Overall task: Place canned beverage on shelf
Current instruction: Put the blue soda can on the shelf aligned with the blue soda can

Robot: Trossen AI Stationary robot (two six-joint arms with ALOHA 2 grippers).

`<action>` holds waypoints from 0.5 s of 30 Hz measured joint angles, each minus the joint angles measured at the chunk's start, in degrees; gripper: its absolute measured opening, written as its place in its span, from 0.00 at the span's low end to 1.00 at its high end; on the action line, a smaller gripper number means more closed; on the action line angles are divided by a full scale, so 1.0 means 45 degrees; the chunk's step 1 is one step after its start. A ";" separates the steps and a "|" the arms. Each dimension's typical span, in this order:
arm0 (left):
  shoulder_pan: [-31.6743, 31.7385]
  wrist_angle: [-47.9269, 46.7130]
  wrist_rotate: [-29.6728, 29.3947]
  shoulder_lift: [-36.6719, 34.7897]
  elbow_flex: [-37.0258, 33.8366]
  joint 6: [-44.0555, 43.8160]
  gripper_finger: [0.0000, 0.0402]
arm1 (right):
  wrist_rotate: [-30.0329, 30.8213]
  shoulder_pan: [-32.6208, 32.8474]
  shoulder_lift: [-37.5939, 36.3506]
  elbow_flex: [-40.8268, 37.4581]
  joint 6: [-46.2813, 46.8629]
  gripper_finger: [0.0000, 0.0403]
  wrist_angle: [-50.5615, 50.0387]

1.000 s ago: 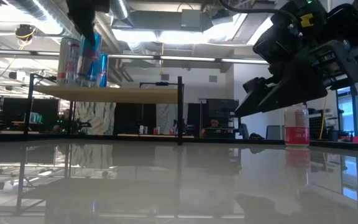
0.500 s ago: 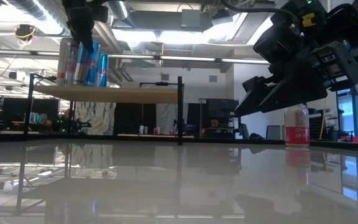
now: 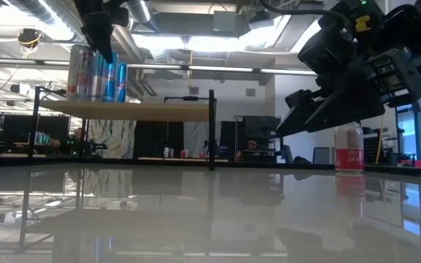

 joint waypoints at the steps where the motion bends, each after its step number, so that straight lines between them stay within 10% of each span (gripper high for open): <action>1: 0.0000 0.0000 -0.0005 0.0000 0.0000 0.0084 0.69 | -0.0001 0.0000 0.0000 0.0000 0.0000 0.73 0.0000; 15: 0.0000 0.0303 -0.1680 0.0005 0.0157 -0.0063 0.85 | 0.0000 0.0000 0.0000 0.0000 -0.0015 0.73 -0.0005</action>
